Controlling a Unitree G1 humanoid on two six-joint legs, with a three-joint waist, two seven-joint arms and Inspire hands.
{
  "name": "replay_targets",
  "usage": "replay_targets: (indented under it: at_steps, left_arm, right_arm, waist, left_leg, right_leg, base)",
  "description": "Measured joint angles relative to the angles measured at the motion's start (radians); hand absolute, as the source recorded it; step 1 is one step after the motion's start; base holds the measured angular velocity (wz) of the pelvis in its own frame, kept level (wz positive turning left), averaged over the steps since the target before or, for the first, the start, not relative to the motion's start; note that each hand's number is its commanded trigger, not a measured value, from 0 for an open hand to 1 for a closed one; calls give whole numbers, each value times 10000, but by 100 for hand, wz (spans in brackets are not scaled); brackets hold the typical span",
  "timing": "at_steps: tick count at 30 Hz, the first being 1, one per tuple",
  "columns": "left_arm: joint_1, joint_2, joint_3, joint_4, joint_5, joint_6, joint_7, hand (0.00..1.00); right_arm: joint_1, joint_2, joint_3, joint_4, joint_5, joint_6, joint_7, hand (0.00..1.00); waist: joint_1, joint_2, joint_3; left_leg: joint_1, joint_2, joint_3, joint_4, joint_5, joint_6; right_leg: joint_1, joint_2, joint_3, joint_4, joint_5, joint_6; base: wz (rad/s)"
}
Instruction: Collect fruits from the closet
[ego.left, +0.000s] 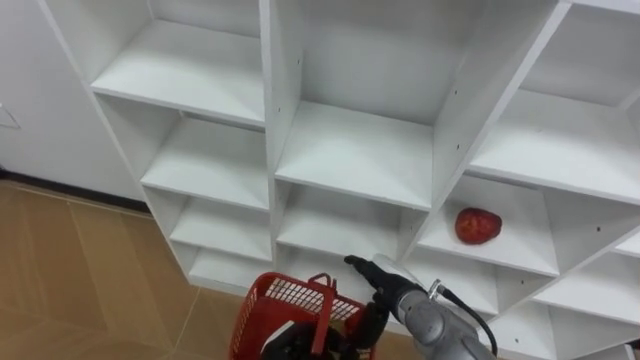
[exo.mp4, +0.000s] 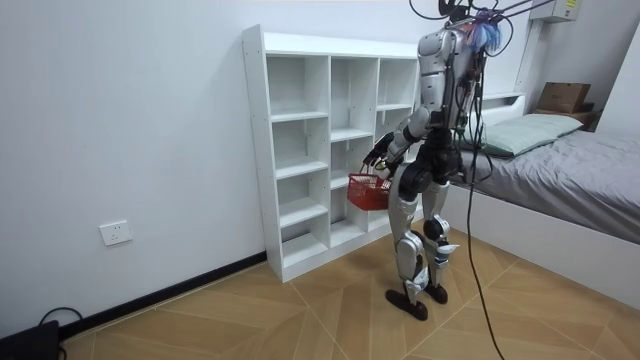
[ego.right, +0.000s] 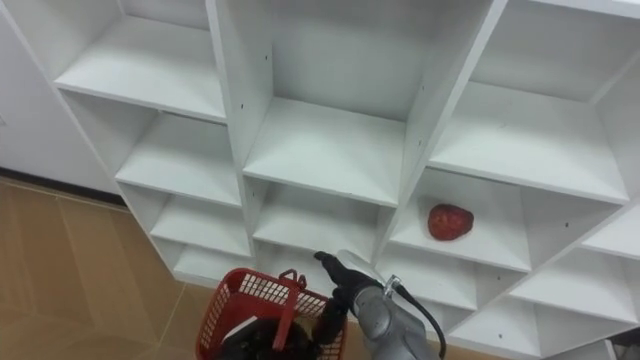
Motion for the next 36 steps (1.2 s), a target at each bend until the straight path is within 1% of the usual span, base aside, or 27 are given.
replay_targets:
  at_steps: [5, 9, 11, 12, 14, 15, 16, 17, 18, 20, 21, 23, 24, 26, 28, 32, 34, 36]
  left_arm:
    - [3, 0, -3, 71, -12, 0, 33, 100]
    - [3, -3, 56, 66, -30, 0, 34, 100]
    - [52, 9, 252, 19, -45, -1, 30, 100]
    - [63, 6, 325, 5, -44, -2, 31, 100]
    - [96, 5, 704, -36, -37, -17, 56, 100]
    - [99, 5, 801, -43, -35, -20, 78, 100]
    - [100, 4, 992, -48, -30, -45, 115, 100]
    - [123, 1, 1220, -47, -33, -91, 143, 100]
    - [140, 1, 1298, -48, -34, -105, 190, 100]
    - [190, 11, 1694, -44, -5, -141, 370, 100]
    - [209, 5, 1779, -45, -7, -195, 426, 100]
    - [287, 5, 2142, -45, -41, -360, 579, 100]
    - [306, 4, 2233, -46, -55, -399, 634, 100]
    - [494, -6, 2602, -38, -49, -492, 809, 100]
    - [632, -18, 2960, -9, -31, -492, 939, 100]
    - [809, -44, 3648, 90, -133, -514, 1128, 100]
    - [870, -45, 3762, 230, -197, -526, 1164, 100]
    - [896, 6, 3847, 282, -192, -525, 1196, 100]
  right_arm:
    - [-5, 4, -32, -66, 66, -1, -18, 0]
    - [11, 0, -128, -480, 361, -2, -18, 0]
    - [52, -41, -257, -1202, 473, -54, -29, 0]
    - [139, -57, -389, -1465, 509, -134, -30, 0]
    - [478, -207, -810, -2269, 668, -444, -160, 0]
    - [554, -243, -901, -2406, 674, -483, -192, 0]
    - [694, -299, -1062, -2597, 751, -534, -340, 0]
    - [903, -290, -1281, -2888, 846, -538, -367, 0]
    - [1042, -293, -1358, -3070, 881, -548, -389, 0]
    - [1682, -318, -1639, -3554, 861, -743, -457, 0]
    - [1839, -330, -1715, -3669, 852, -757, -462, 0]
    - [2345, -527, -1846, -4101, 846, -798, -490, 0]
    - [2430, -544, -1942, -4165, 846, -814, -491, 0]
    - [2750, -588, -2432, -4442, 844, -885, -650, 0]
    - [2759, -601, -2805, -4450, 841, -901, -834, 0]
    - [2962, -695, -3604, -4705, 751, -906, -1026, 0]
    - [3043, -704, -3756, -4925, 750, -920, -1123, 0]
    - [3083, -704, -3786, -5117, 744, -922, -1150, 0]
  waist:
    - [-51, 50, 33]
    - [-139, 66, 35]
    - [-317, 73, 28]
    - [-336, 76, 26]
    - [-368, 80, 22]
    - [-385, 83, 18]
    - [-439, 83, -6]
    - [-519, 95, -9]
    - [-554, 109, -18]
    - [-650, 197, -85]
    - [-680, 219, -91]
    - [-875, 278, -118]
    - [-913, 286, -119]
    - [-1027, 331, -139]
    - [-1119, 331, -136]
    - [-1117, 310, -140]
    - [-1111, 292, -142]
    - [-1138, 247, -148]
  left_leg:
    - [-16, -10, -87, 27, -1, 0]
    - [-9, -10, -91, 15, 0, -1]
    - [1, -10, -92, 23, 0, -1]
    - [17, -10, -90, 26, 0, -1]
    - [167, -8, -73, 10, 0, 0]
    - [193, -8, -79, 8, -1, 0]
    - [230, -7, -70, -5, -3, 3]
    - [285, -7, -43, -44, -3, 3]
    - [315, -3, -13, -58, -3, 3]
    - [430, 1, 76, -110, -4, 5]
    - [468, 0, 91, -136, -4, 5]
    - [571, 1, 163, -215, -4, 5]
    - [603, 2, 190, -219, -4, 5]
    - [755, 14, 321, -271, -7, 7]
    - [846, 25, 418, -282, -7, 7]
    - [946, 58, 661, -289, -16, 2]
    - [1049, 73, 780, -353, -17, 1]
    - [1057, 88, 854, -352, -31, -7]
  right_leg:
    - [34, 17, -26, -14, 0, 0]
    - [37, 12, -20, -21, 0, 0]
    - [39, 13, 1, -16, 0, 0]
    - [44, 12, 6, -15, 0, 0]
    - [150, 10, 22, -10, 0, 0]
    - [182, 10, 22, -12, 0, 1]
    - [208, 10, 29, -11, -1, 1]
    - [237, 10, 59, -13, -3, 6]
    - [243, 11, 78, -14, -4, 6]
    - [292, 20, 287, -12, -4, 7]
    - [310, 19, 302, -12, -4, 7]
    - [381, 19, 366, -10, -11, 18]
    - [397, 22, 417, -10, -14, 23]
    - [449, 65, 708, 2, -20, 26]
    - [487, 83, 895, 10, -20, 26]
    - [438, 167, 1262, 30, -13, 15]
    - [420, 172, 1398, 9, -16, 15]
    - [392, 174, 1421, -4, -21, 15]
  base:
    - [5]
    - [0]
    - [0]
    - [0]
    - [0]
    - [0]
    - [0]
    - [-4]
    - [-14]
    - [-16]
    - [-10]
    - [-9]
    - [-16]
    - [-21]
    - [-19]
    - [-19]
    - [-18]
    - [-13]
